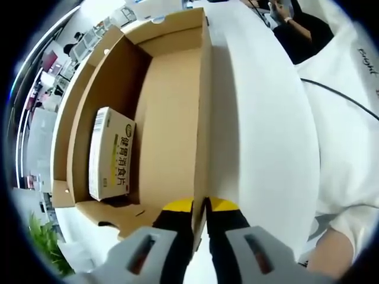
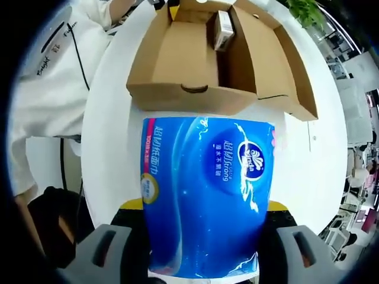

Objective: Operate the shoe box by opening the lid, removing the specified soft item, and placing it in the target area until the item is outside and the box remains undamaged.

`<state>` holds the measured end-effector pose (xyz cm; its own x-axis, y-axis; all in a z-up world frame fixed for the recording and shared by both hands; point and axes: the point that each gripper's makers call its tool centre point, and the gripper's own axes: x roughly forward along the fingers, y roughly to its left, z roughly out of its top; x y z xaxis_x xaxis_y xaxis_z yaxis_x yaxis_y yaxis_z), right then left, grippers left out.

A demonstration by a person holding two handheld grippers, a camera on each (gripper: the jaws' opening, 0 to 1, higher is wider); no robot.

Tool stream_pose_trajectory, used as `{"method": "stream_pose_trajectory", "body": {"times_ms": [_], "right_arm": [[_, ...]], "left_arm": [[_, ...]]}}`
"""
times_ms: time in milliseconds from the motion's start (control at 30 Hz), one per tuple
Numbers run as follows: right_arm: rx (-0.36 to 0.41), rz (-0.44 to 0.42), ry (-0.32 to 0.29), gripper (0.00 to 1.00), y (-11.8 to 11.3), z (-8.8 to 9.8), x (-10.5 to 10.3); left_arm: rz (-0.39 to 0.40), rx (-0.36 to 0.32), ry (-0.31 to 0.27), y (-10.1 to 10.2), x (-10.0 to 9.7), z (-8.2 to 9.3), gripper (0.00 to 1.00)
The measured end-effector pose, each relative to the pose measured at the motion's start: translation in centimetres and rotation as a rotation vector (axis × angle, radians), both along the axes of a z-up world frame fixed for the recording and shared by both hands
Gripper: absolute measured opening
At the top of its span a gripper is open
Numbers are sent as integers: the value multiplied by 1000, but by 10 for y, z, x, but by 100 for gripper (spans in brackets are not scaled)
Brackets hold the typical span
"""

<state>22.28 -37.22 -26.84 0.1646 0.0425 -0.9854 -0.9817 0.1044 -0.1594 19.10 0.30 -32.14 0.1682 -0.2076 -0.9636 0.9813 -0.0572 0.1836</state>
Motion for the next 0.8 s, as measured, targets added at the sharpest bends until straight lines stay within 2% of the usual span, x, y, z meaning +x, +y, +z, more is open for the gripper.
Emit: {"method": "stream_pose_trajectory", "body": {"times_ms": [267, 433, 800], "right_arm": [[-21, 1, -16, 73, -5, -2, 5], [-17, 3, -3, 73, -3, -3, 3], [-39, 45, -17, 74, -4, -7, 5]], "left_arm": [[-1, 0, 2, 0, 1, 0, 7], [0, 0, 2, 0, 1, 0, 7], [-3, -2, -2, 0, 1, 0, 7]]}}
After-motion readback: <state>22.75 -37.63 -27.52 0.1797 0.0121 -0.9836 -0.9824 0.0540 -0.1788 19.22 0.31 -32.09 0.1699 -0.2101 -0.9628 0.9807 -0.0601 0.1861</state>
